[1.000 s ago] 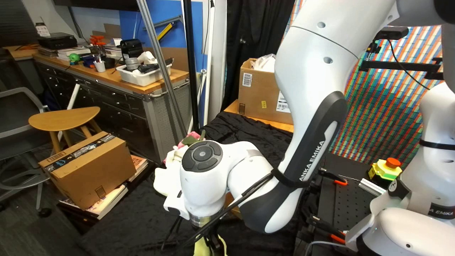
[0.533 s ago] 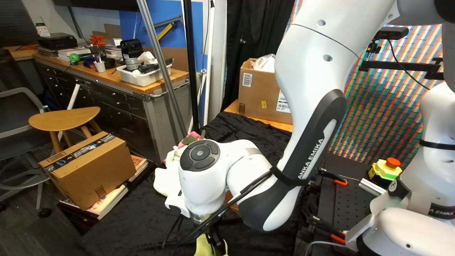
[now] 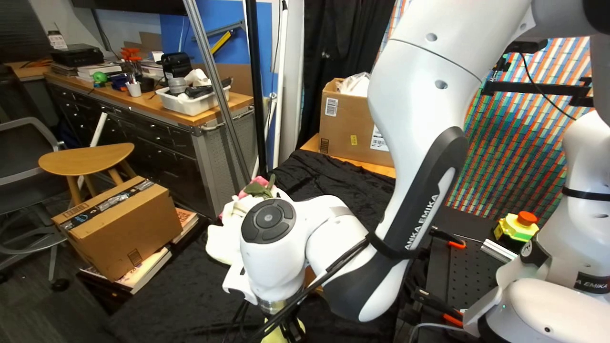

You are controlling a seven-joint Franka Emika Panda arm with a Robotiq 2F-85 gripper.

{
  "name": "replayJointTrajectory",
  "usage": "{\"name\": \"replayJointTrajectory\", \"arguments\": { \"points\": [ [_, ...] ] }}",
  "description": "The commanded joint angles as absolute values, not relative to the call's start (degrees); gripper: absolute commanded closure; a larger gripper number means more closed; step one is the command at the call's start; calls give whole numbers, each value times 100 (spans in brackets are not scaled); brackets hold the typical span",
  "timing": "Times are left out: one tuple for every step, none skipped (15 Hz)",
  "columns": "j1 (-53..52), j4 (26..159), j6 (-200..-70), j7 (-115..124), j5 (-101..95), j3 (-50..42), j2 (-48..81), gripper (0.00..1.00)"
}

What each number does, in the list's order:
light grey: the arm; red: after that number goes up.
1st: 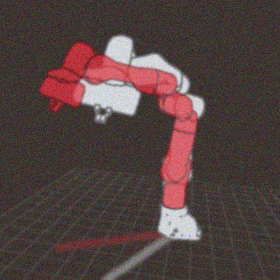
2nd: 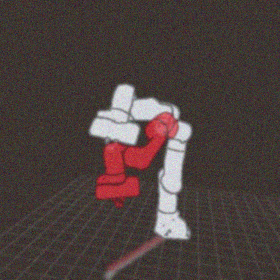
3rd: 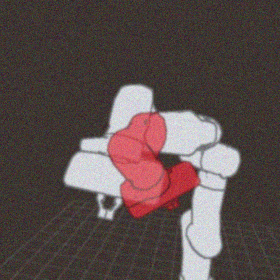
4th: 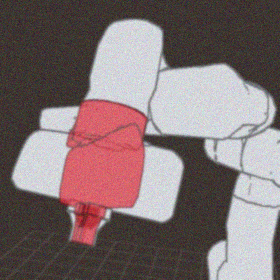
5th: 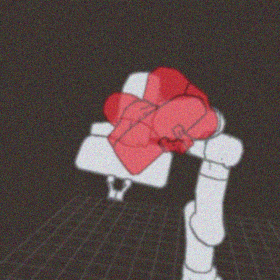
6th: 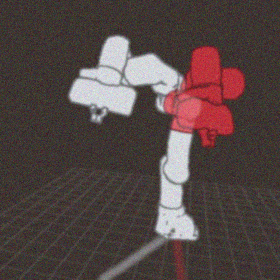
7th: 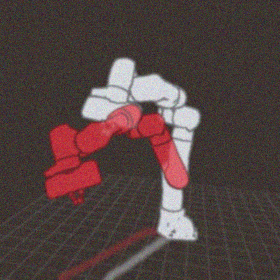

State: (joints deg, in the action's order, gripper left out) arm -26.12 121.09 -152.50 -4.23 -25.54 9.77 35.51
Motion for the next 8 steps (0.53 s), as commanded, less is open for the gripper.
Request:
{"name": "replayJointTrajectory", "arguments": {
  "points": [
    [-2716, 12100, -15284, -354, -2516, 1011, 3555, 0],
    [-2724, 12085, -15295, -351, -2513, 1014, 3578, 0],
    [-2727, 12078, -15308, -349, -2510, 1017, 3590, 12],
    [-2711, 12097, -15303, -372, -2484, 1046, 3569, 26],
    [-2718, 12096, -15348, -343, -2494, 1032, 3578, 35],
    [-2711, 12080, -15357, -345, -2488, 1033, 3599, 42],
    [-2702, 12104, -15354, -346, -2477, 1044, 3569, 50],
    [-2695, 12113, -15353, -343, -2468, 1047, 3555, 58]
  ]
}}
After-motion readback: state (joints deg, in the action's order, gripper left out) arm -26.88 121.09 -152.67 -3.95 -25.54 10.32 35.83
